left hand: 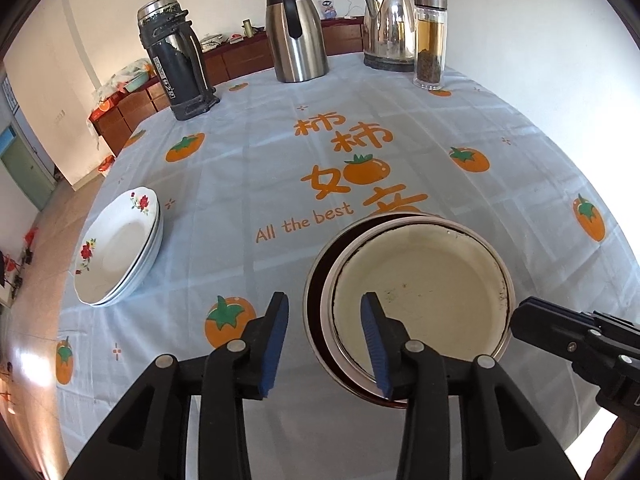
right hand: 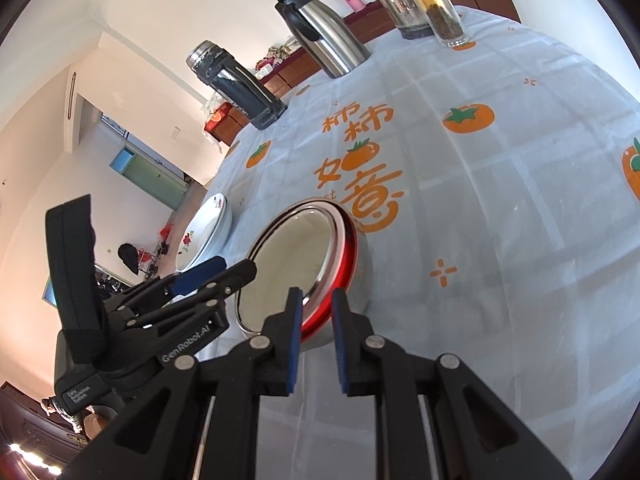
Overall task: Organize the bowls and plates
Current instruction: 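Open the right gripper and bring both grippers to the nested bowls' rim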
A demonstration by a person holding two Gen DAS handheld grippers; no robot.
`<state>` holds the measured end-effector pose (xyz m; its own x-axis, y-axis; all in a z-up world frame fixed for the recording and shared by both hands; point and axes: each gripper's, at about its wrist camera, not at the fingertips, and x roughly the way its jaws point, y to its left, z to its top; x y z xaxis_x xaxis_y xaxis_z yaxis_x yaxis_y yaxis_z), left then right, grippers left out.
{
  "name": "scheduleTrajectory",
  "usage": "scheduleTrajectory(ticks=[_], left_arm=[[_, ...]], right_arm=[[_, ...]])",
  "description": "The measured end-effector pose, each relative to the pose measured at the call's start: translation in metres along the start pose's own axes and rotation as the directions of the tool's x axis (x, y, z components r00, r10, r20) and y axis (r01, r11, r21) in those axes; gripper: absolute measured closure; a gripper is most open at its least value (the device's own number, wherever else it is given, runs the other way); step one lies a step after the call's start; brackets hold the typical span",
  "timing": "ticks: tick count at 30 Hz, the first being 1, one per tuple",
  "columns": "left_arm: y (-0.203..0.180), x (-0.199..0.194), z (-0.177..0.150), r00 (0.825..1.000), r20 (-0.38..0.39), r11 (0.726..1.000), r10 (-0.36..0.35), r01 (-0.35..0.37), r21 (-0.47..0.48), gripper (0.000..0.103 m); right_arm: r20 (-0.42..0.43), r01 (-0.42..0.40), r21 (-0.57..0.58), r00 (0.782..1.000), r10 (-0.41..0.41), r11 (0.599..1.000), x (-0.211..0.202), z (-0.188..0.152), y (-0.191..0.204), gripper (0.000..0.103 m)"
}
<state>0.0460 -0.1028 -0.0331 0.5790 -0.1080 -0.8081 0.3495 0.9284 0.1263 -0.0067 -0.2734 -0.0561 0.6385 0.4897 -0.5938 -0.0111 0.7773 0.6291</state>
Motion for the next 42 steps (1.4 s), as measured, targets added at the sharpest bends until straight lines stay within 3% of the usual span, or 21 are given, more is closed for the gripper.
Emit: scheduleTrajectory(ticks=[14, 17, 21, 25, 26, 31, 34, 36, 38, 42], left_arm=[[0.010, 0.002, -0.006, 1.000, 0.002, 1.000, -0.002, 0.002, -0.014, 0.062], [0.016, 0.001, -0.006, 1.000, 0.004, 1.000, -0.007, 0.007, -0.027, 0.062], [0.028, 0.002, -0.005, 0.997, -0.006, 0.994, -0.075, 0.074, -0.078, 0.061], [0.034, 0.001, -0.006, 0.995, 0.010, 0.990, -0.097, 0.098, -0.100, 0.061], [0.034, 0.000, -0.006, 0.995, 0.013, 0.991, -0.094, 0.095, -0.098, 0.061], [0.046, -0.007, -0.004, 0.997, 0.038, 0.991, -0.064, 0.068, -0.115, 0.061], [0.058, -0.008, -0.003, 0.996, 0.047, 0.984, -0.076, 0.083, -0.160, 0.048], [0.063, -0.006, -0.003, 0.997, 0.048, 0.982, -0.064, 0.071, -0.176, 0.045], [0.065, -0.003, -0.003, 0.997, 0.039, 0.981, -0.066, 0.072, -0.178, 0.045], [0.062, 0.002, -0.003, 0.996, 0.026, 0.983, -0.084, 0.087, -0.164, 0.045]], right_arm=[[0.002, 0.022, -0.009, 1.000, -0.022, 1.000, 0.002, -0.002, 0.007, 0.085], [0.044, 0.044, -0.034, 0.998, -0.042, 0.998, -0.007, -0.002, 0.013, 0.085], [0.120, 0.067, -0.060, 0.991, -0.059, 0.996, -0.021, -0.004, 0.020, 0.083], [0.217, 0.108, -0.042, 0.971, -0.097, 0.993, -0.035, -0.008, 0.021, 0.046], [0.238, 0.112, -0.036, 0.966, -0.101, 0.993, -0.038, -0.010, 0.021, 0.043], [0.243, 0.099, -0.030, 0.966, -0.089, 0.995, -0.038, -0.010, 0.018, 0.043], [0.244, 0.084, -0.023, 0.967, -0.076, 0.996, -0.038, -0.011, 0.015, 0.043], [0.242, 0.077, -0.027, 0.968, -0.068, 0.997, -0.037, -0.012, 0.015, 0.049], [0.235, 0.085, -0.048, 0.969, -0.071, 0.995, -0.034, -0.013, 0.018, 0.066], [0.233, 0.098, -0.062, 0.969, -0.081, 0.993, -0.030, -0.015, 0.021, 0.069]])
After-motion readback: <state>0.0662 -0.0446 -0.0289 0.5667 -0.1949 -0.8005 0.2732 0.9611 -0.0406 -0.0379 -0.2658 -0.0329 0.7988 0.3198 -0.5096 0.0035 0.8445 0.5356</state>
